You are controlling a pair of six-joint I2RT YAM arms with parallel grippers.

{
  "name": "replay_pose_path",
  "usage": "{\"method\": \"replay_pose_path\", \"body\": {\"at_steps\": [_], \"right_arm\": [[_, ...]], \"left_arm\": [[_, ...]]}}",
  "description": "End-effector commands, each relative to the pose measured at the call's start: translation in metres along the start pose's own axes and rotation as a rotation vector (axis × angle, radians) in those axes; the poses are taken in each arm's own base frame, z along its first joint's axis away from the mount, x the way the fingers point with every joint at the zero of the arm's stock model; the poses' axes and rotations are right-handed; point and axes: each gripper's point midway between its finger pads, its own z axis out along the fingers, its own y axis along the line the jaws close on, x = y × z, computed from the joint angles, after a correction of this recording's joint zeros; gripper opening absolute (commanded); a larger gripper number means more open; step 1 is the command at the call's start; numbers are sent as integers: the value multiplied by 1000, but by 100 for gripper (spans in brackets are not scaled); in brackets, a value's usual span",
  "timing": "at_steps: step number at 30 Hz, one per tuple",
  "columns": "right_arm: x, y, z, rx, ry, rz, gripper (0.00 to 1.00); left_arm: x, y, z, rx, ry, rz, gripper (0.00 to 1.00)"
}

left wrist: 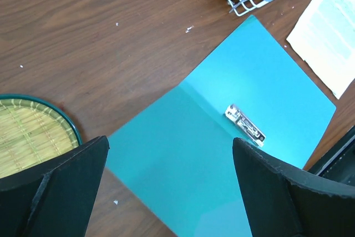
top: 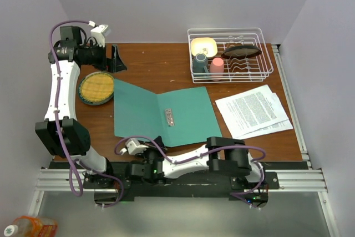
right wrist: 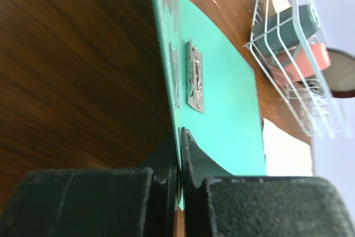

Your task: Put the files into the folder

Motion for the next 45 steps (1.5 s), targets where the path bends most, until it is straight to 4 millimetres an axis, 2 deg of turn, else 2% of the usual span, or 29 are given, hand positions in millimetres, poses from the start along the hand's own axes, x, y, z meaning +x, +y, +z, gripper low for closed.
{"method": "replay_pose_path", "body": {"at_steps": [1, 2, 3, 9, 10, 11, 14, 15, 17, 18, 20, 22, 23, 27, 29, 30, 32, 36, 38, 39, 40, 41, 42, 43, 44, 45], "right_arm": [[-5, -7, 1, 39, 17, -62, 9], [-4, 0, 2, 18, 21, -56, 16], [-2, 10, 4, 4, 25, -59, 36], [-38, 46, 4, -96, 7, 75, 77], [-44, 54, 1, -133, -1, 67, 92], [-48, 55, 0, -141, -5, 80, 98], [-55, 57, -4, -177, 13, 123, 99], [-54, 52, -5, -173, 24, 118, 99], [-60, 42, -9, -165, 45, 215, 99], [-58, 36, -11, -164, 62, 205, 99], [-65, 28, -17, -187, 79, 284, 99], [-65, 30, -21, -246, 89, 316, 99], [-71, 25, -24, -271, 82, 345, 99], [-75, 47, -30, -418, 93, 341, 99], [-75, 53, -28, -462, 100, 357, 99], [-68, 48, -18, -458, 125, 373, 99], [-69, 55, -14, -529, 142, 426, 99], [-62, 47, 5, -492, 177, 440, 99], [-65, 38, 12, -504, 189, 491, 99], [-58, 29, 26, -485, 212, 517, 99], [-65, 12, 31, -483, 210, 578, 99], [-62, 4, 36, -485, 229, 607, 99], [-49, -17, 57, -441, 268, 656, 99], [-54, -44, 60, -418, 269, 756, 99], [-47, -62, 65, -397, 290, 804, 99], [-22, -81, 78, -321, 347, 878, 99]], "left_arm": [[-2, -7, -7, 25, -16, 17, 100], [-1, -8, -6, 28, -15, 18, 100], [-2, -8, -8, 25, -21, 21, 100], [-4, -8, -12, -3, -45, 33, 100], [-5, -9, -13, -4, -46, 36, 100], [-5, -9, -14, -7, -47, 38, 100], [-10, -8, -17, -29, -59, 42, 100], [-11, -6, -19, -43, -62, 40, 100], [-17, -5, -20, -53, -75, 32, 100], [-18, -6, -19, -47, -79, 26, 100], [-22, -5, -16, -38, -91, 2, 100], [-23, -7, -10, -6, -92, -27, 100], [-22, -6, -6, 7, -84, -41, 100], [-24, -5, -4, 10, -90, -62, 100], [-26, -3, -5, -2, -101, -55, 100], [-28, -2, -4, -7, -106, -51, 100], [-27, -1, -4, -13, -108, -51, 100], [-27, 2, -1, -13, -111, -56, 100], [-25, 1, 0, -9, -110, -57, 100], [-24, -1, 3, 9, -107, -61, 100], [-23, -3, 4, 26, -105, -63, 100], [-21, -8, 7, 48, -98, -63, 100], [-16, -15, 11, 76, -84, -68, 100], [-12, -26, 18, 102, -65, -49, 100], [-8, -35, 21, 115, -54, -33, 100], [2, -40, 30, 119, -36, -18, 100]]}}
